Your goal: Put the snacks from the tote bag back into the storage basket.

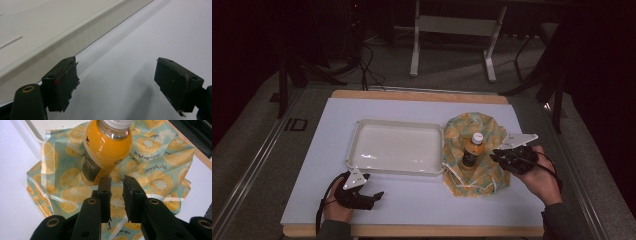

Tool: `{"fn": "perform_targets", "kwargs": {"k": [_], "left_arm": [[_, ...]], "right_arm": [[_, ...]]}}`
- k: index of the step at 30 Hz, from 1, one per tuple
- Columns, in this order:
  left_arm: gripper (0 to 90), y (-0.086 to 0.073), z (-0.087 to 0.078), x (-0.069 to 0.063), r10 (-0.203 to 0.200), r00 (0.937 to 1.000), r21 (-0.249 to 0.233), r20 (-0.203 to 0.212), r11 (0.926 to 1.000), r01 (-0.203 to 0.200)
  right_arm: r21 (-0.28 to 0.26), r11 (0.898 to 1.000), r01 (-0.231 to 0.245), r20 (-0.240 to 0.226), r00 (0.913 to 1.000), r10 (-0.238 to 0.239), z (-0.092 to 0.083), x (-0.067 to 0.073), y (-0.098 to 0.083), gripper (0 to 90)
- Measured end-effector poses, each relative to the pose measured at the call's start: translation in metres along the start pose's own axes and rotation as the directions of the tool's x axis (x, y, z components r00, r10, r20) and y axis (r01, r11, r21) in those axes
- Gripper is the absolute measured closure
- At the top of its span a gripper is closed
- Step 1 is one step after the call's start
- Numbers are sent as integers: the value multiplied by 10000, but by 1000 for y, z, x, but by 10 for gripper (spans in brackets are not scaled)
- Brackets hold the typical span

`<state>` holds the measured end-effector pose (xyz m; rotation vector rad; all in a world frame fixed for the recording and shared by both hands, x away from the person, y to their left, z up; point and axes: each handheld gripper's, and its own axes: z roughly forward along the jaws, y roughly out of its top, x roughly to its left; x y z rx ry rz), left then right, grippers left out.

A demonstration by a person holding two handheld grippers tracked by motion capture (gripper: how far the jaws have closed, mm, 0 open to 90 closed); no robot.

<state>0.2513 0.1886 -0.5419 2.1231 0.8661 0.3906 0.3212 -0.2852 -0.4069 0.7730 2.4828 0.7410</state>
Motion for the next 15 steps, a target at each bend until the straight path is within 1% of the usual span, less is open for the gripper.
{"fn": "perform_targets", "kwargs": {"k": [7, 11, 15], "left_arm": [[188, 0, 0, 0, -20, 10000, 12, -11, 10000, 20], [188, 0, 0, 0, -26, 10000, 4, -4, 10000, 26], [188, 0, 1, 0, -36, 10000, -1, 4, 10000, 36]], "right_arm": [[21, 9999, 108, -105, 9999, -108, 3, -1, 7, 761], [18, 10000, 93, -136, 9999, -92, 5, -1, 12, 755], [119, 9998, 162, -152, 9998, -160, 7, -2, 14, 749]]}}
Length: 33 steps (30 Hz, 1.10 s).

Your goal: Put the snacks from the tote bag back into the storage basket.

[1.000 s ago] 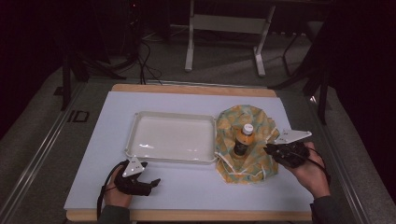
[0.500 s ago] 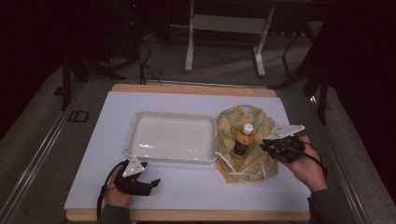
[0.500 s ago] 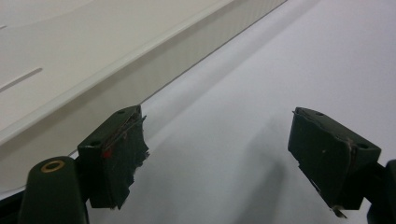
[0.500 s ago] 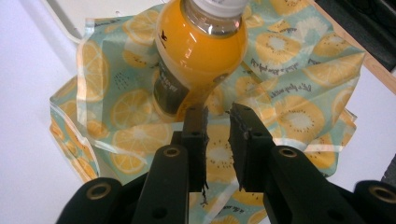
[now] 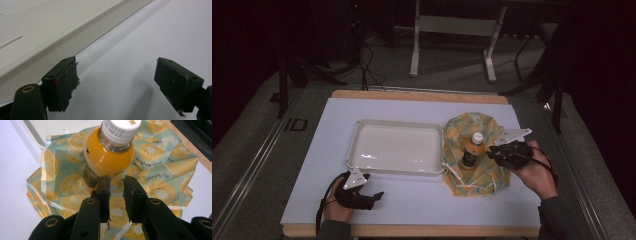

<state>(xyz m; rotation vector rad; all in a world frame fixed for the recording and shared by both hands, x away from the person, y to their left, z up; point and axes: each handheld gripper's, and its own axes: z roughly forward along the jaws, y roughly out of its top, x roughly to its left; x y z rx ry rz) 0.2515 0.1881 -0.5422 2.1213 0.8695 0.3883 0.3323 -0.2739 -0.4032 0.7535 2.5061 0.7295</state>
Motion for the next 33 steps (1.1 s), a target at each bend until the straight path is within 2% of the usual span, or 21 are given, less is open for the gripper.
{"fn": "perform_targets", "kwargs": {"k": [25, 33], "left_arm": [[188, 0, 0, 0, 40, 10000, 86, -14, 10000, -40], [188, 0, 0, 0, 37, 10000, 97, -22, 9999, -37]], "right_arm": [[549, 9975, 455, -231, 9988, -443, 10, -1, 16, 713], [724, 9953, 639, -172, 9979, -628, 3, -7, 26, 633]]}}
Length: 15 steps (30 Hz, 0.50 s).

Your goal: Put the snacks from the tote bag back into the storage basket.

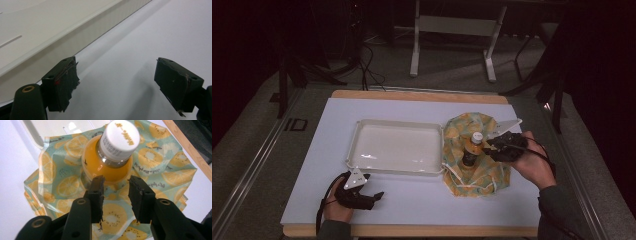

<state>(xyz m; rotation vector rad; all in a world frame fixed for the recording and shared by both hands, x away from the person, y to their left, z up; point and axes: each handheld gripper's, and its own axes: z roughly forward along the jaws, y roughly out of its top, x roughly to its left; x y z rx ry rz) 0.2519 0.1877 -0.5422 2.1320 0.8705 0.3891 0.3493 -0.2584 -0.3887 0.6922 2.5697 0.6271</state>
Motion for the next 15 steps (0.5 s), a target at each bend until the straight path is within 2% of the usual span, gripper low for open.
{"fn": "perform_targets", "kwargs": {"k": [7, 15], "left_arm": [[188, 0, 0, 0, 5, 10000, 21, 6, 10000, -5], [188, 0, 0, 0, -1, 10000, 5, 11, 10000, 1]], "right_arm": [[48, 10000, -7, 74, 10000, 6, 0, -3, 8, 559], [283, 9994, 183, 36, 9998, -184, 1, -4, 19, 543]]}}
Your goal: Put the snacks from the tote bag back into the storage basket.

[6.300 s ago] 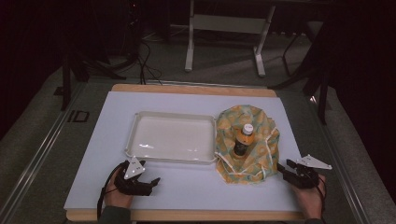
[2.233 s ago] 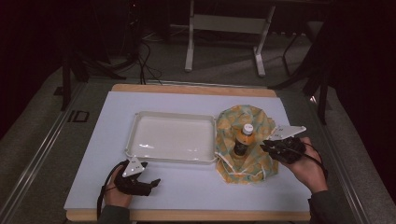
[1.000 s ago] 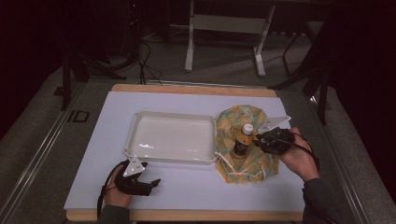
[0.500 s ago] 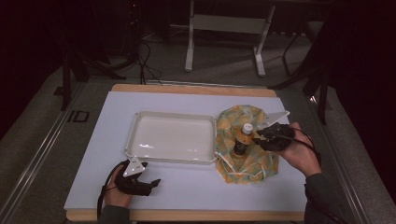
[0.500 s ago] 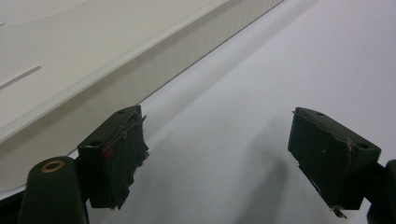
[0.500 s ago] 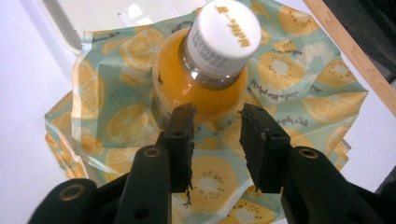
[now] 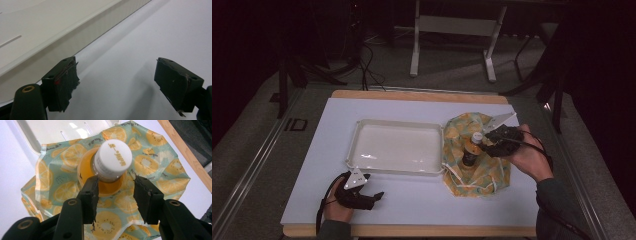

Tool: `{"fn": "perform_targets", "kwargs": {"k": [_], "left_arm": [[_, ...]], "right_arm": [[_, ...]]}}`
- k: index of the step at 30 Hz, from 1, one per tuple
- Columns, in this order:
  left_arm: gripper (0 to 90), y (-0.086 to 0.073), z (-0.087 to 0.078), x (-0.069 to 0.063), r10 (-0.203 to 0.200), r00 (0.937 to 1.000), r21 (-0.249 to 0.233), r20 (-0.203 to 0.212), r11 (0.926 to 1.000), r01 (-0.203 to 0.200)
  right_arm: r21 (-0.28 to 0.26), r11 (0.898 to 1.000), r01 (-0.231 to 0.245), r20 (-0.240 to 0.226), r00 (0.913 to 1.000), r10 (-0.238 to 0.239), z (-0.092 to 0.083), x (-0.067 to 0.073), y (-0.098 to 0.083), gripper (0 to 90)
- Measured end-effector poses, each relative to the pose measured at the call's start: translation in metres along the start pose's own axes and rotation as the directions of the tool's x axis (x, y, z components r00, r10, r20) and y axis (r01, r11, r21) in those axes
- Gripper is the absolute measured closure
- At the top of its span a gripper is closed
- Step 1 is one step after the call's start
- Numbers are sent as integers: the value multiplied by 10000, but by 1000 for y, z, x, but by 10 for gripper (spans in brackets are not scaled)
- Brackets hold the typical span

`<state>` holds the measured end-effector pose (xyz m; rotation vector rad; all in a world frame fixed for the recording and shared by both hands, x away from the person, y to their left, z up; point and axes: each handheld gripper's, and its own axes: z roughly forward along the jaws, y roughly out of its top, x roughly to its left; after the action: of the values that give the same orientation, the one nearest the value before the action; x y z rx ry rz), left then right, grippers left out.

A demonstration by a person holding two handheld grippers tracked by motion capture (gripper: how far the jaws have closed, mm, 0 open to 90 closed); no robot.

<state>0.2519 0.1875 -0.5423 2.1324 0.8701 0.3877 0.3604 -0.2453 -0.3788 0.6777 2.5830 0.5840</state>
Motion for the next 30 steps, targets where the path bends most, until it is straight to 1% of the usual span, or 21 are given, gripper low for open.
{"fn": "perform_targets", "kwargs": {"k": [3, 7, 12, 14, 19, 26, 30], "left_arm": [[188, 0, 0, 0, -2, 10000, 11, 9, 10000, 2], [188, 0, 0, 0, 9, 10000, 22, -1, 10000, -9], [188, 0, 0, 0, -4, 10000, 7, 13, 10000, 4], [188, 0, 0, 0, -7, 10000, 7, 12, 10000, 7], [188, 0, 0, 0, -9, 10000, 13, 22, 10000, 9], [188, 0, 0, 0, -17, 10000, 27, 12, 10000, 17], [188, 0, 0, 0, 12, 10000, 60, 19, 10000, -12]], "right_arm": [[124, 9998, 152, -43, 9999, -151, 1, 1, 5, 535], [564, 9973, 471, 1, 9989, -471, 2, 1, 13, 528], [1017, 9902, 959, 4, 9953, -964, 3, 2, 23, 509], [1186, 9876, 1028, 5, 9946, -1036, 5, 1, 26, 500], [1189, 9879, 999, -126, 9950, -991, 7, -2, 31, 467], [1381, 9865, 886, -141, 9961, -875, 11, -6, 39, 466], [1516, 9845, 883, -386, 9958, -833, 14, -9, 45, 464]]}}
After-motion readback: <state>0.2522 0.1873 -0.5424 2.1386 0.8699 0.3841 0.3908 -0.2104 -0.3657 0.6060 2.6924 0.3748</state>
